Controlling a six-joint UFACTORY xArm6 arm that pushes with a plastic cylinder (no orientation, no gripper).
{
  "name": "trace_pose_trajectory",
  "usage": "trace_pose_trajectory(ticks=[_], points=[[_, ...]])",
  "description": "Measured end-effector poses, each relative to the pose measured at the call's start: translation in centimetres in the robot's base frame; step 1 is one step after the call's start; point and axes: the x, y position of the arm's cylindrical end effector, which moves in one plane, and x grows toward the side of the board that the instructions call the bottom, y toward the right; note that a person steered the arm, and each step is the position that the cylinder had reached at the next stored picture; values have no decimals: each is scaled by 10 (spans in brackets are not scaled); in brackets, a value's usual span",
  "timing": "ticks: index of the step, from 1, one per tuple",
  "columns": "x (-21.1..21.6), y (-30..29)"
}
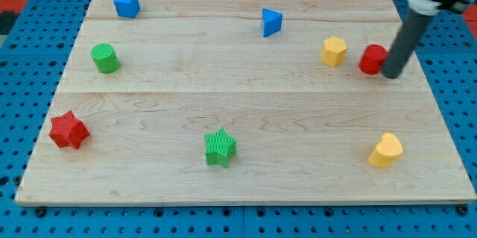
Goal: Place the yellow hexagon below the red circle
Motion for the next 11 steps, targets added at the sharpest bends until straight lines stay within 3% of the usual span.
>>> trace_pose_trajectory(ticks=[1, 2, 3, 4, 5, 6, 7, 8, 9, 10, 11], points=[[-3, 27], [-54, 50], [-75, -11], [-63, -77], [-42, -77], [-70, -78], [-55, -128], [-8, -122], [-2, -72], [13, -84], [43, -53]])
